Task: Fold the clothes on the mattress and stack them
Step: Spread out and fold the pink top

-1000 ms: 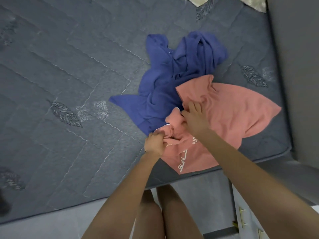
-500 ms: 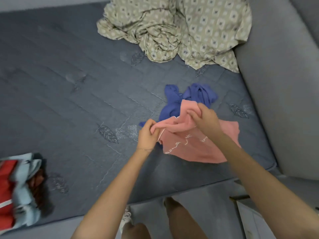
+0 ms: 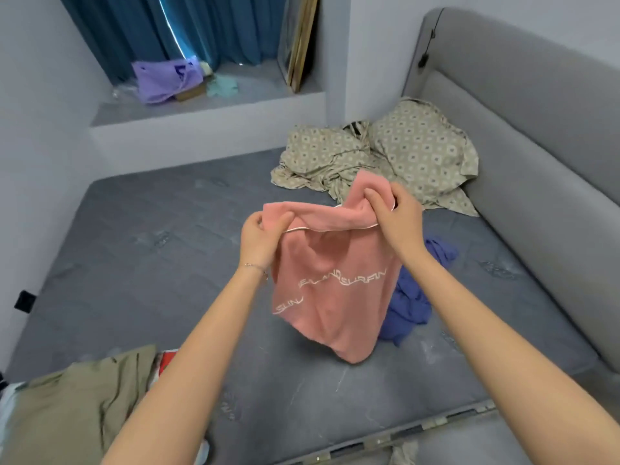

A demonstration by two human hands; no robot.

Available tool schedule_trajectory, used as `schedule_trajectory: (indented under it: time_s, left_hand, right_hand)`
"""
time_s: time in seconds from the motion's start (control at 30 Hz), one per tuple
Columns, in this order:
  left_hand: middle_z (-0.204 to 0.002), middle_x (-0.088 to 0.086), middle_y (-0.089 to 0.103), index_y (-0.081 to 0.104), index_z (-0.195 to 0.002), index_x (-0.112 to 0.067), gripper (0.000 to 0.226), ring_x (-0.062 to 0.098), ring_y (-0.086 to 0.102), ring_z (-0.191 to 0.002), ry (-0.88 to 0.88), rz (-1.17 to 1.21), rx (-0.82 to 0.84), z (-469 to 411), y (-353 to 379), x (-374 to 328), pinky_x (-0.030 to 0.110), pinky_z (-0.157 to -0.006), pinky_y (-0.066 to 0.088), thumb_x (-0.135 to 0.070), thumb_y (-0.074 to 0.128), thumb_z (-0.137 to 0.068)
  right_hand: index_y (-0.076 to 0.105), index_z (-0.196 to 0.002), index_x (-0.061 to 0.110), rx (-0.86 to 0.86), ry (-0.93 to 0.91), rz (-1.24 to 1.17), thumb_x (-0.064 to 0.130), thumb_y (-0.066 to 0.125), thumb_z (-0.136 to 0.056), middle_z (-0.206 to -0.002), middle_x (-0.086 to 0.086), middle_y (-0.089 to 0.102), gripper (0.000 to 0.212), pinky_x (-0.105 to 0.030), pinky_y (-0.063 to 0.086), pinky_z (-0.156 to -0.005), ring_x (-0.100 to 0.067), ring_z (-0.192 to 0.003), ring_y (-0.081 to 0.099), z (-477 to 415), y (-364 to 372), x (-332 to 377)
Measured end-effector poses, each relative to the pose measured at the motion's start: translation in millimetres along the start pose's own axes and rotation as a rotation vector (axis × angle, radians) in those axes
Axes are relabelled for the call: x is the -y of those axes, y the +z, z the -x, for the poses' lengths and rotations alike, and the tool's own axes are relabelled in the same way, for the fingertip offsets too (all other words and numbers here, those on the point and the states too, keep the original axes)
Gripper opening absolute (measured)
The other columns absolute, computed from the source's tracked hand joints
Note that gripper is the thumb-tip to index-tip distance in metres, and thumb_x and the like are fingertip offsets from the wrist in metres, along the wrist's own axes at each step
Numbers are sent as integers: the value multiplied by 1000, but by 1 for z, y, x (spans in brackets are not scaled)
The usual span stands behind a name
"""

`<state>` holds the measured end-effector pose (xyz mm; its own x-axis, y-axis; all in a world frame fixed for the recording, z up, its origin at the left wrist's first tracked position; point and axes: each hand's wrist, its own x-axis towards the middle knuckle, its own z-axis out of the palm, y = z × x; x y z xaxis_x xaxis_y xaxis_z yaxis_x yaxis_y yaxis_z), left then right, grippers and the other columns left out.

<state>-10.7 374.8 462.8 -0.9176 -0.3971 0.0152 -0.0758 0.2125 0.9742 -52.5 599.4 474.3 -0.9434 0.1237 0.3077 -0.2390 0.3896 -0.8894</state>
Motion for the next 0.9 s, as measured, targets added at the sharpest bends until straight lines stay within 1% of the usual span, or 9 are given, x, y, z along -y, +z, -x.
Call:
schedule_trajectory:
  time_s: [0.13,0.23,0.33,0.4,0.47,0.53,0.63,0.77,0.9]
  left_hand:
    - [-78,-16,59,62,-87,-20,10,6,54,-75,163,-100,21,-3,-60,-23,17,-64,42,-28,64,-92]
    - [-81,-18,61,45,-84,-20,21,16,52,-78,268,-366,29,-1,-89,-26,33,-67,38,-34,54,-97]
    - [-96,-15,66,39,-85,-16,27,21,54,-84,272,-446,6,-5,-109,-24,33,-68,35,-36,51,-98]
    - [-87,-19,62,41,-83,-11,31,18,53,-81,277,-397,-23,-9,-118,-23,32,-68,35,-35,55,-97]
    - [-71,-10,50,38,-75,-10,37,17,44,-71,279,-382,-58,-12,-126,-23,32,-65,32,-34,58,-95]
    - [-66,-4,35,30,-69,-16,42,17,34,-65,266,-407,-66,-16,-131,-22,30,-61,28,-33,60,-94]
    - [-68,-2,36,32,-70,-16,42,17,34,-66,203,-485,-40,-23,-138,-14,33,-62,28,-37,61,-93]
    - [-71,-4,41,41,-72,-18,43,14,37,-64,7,-566,23,-33,-148,8,30,-59,30,-50,67,-84]
    - [-84,-1,60,62,-91,-9,48,15,53,-76,-201,-603,211,-35,-157,35,29,-67,39,-54,73,-77]
  right_hand:
    - [62,-82,7,-27,11,-122,24,63,-93,-78,-1,61,20,-30,40,-70,-10,-73,51,12,28,43]
    - [61,-83,0,9,-14,-79,26,63,-93,-79,-9,62,28,-31,38,-68,-13,-72,51,17,43,55]
    - [62,-81,0,74,-49,-16,26,64,-92,-77,-11,64,28,-37,40,-69,-21,-73,54,16,54,57]
    - [59,-72,3,100,-51,-15,23,65,-92,-66,-2,57,29,-36,36,-64,-18,-66,47,13,61,54]
    - [55,-66,8,124,-52,-38,20,66,-91,-59,5,46,31,-33,31,-61,-13,-63,40,8,67,52]
    - [57,-65,5,153,-42,-63,17,66,-91,-59,2,45,30,-33,29,-61,-13,-64,39,5,75,49]
    - [64,-73,-5,218,-16,-67,16,65,-92,-64,-6,51,28,-32,29,-60,-15,-66,41,0,86,43]
    - [62,-83,-6,290,-24,28,20,57,-97,-76,-11,59,30,-35,33,-66,-21,-75,49,-7,102,31]
    - [58,-84,-5,340,-21,130,26,53,-99,-77,-8,58,35,-36,32,-67,-24,-77,51,-16,113,19]
